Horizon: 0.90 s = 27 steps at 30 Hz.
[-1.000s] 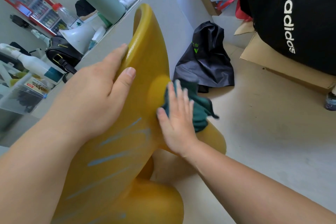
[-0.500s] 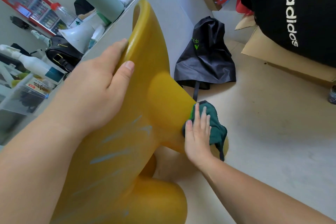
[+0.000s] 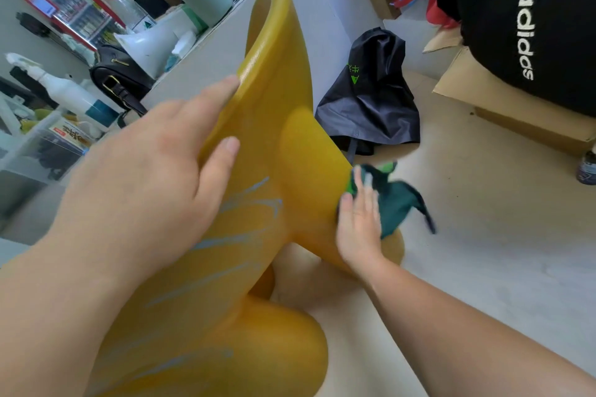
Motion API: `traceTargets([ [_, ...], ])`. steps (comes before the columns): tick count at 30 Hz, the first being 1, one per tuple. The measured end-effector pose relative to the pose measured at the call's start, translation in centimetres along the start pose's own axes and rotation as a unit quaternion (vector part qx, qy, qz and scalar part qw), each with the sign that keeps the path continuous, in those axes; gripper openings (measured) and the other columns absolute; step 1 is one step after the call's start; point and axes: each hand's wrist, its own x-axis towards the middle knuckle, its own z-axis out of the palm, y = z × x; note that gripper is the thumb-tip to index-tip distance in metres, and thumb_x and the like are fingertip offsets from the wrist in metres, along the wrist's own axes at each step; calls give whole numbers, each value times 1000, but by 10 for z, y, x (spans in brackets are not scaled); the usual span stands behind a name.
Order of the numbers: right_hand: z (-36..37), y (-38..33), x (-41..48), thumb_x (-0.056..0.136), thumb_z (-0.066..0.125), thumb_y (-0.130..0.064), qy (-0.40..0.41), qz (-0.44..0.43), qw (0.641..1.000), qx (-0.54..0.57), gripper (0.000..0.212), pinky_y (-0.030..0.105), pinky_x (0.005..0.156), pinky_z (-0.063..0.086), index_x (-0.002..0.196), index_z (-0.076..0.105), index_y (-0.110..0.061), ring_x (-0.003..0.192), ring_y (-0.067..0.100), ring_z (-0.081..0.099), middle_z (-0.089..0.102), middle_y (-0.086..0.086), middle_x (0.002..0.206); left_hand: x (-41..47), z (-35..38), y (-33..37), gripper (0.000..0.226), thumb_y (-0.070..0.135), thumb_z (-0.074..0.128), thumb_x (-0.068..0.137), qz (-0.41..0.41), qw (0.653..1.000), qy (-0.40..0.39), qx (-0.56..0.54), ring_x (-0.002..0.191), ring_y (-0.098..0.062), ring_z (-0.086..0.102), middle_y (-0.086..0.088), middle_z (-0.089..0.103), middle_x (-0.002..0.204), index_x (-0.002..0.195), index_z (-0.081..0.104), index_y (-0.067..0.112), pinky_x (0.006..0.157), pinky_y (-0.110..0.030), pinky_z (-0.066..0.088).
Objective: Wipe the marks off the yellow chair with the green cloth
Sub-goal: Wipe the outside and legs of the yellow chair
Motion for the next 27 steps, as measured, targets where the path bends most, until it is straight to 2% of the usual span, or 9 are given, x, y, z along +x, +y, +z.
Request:
traceTargets([
  [3, 7, 36, -33, 105, 15, -53, -53, 77, 995, -20, 58, 49, 127, -1, 151, -22, -50, 156, 27, -16, -21, -5, 169, -26, -5, -19, 57, 45, 32, 93, -13, 1000, -16, -12, 103, -34, 62, 2, 63, 120, 149, 22, 51, 81, -53, 53],
  [6, 13, 27, -56, 101, 14, -58, -59, -29, 997, -49, 61, 43, 126, -10, 141, -33, -57, 152, 20, -29, -32, -3, 165, -34, -5, -31, 56, 44, 34, 96, -4, 998, -25, -60, 119, -22, 58, 13, 56, 138, 148, 19, 58, 91, -47, 51],
  [9, 16, 3, -55, 97, 11, -62, -55, -118, 990, -50, 64, 38, 123, -16, 142, -35, -58, 149, 14, -35, -33, -2, 163, -29, -3, -32, 53, 42, 39, 98, 1, 996, -25, -80, 121, -9, 51, 24, 48, 137, 148, 24, 54, 91, -36, 44],
  [11, 9, -15, -40, 97, 11, -60, -47, -138, 989, -34, 64, 36, 123, -11, 144, -31, -57, 149, 9, -26, -19, -2, 166, -20, -4, -26, 52, 43, 42, 99, 1, 996, -27, -84, 107, -12, 55, 19, 55, 129, 149, 29, 50, 83, -33, 43],
  [13, -5, -32, -18, 97, 14, -57, -43, -150, 988, -4, 62, 30, 122, -5, 151, -17, -50, 154, 11, -12, -3, 4, 171, -6, -1, -18, 53, 39, 44, 98, -7, 997, -26, -77, 95, -12, 51, 7, 62, 124, 149, 30, 48, 76, -31, 36],
  [18, -28, -61, 22, 100, 17, -52, -53, -180, 981, 51, 60, 29, 125, -1, 157, 2, -41, 157, 13, -3, 8, 1, 171, 50, 1, 10, 54, 32, 43, 100, -10, 998, -43, -43, 128, -22, 48, 4, 51, 146, 152, 29, 40, 91, -28, 34],
  [20, -26, -55, 32, 102, 19, -46, -56, -144, 985, 71, 60, 31, 125, -4, 159, 2, -37, 157, 13, -7, 5, -1, 171, 73, 4, 20, 54, 29, 42, 100, -11, 999, -44, -22, 133, -24, 44, 2, 48, 149, 153, 30, 35, 98, -30, 35],
  [23, -18, -22, 32, 102, 18, -44, -75, -22, 995, 67, 65, 38, 125, -7, 160, -8, -31, 156, 21, -15, -7, 2, 171, 92, 6, 31, 55, 26, 39, 99, -21, 999, -48, -12, 131, -27, 46, 0, 49, 148, 153, 31, 32, 94, -30, 37],
  [27, -14, 1, 16, 111, 17, -38, -119, 122, 978, 124, 59, 41, 122, -10, 157, -19, -34, 153, 19, -24, -22, 2, 169, 91, 7, 32, 54, 28, 41, 99, -32, 998, -34, -31, 129, -25, 48, 2, 52, 145, 152, 32, 36, 94, -34, 39],
])
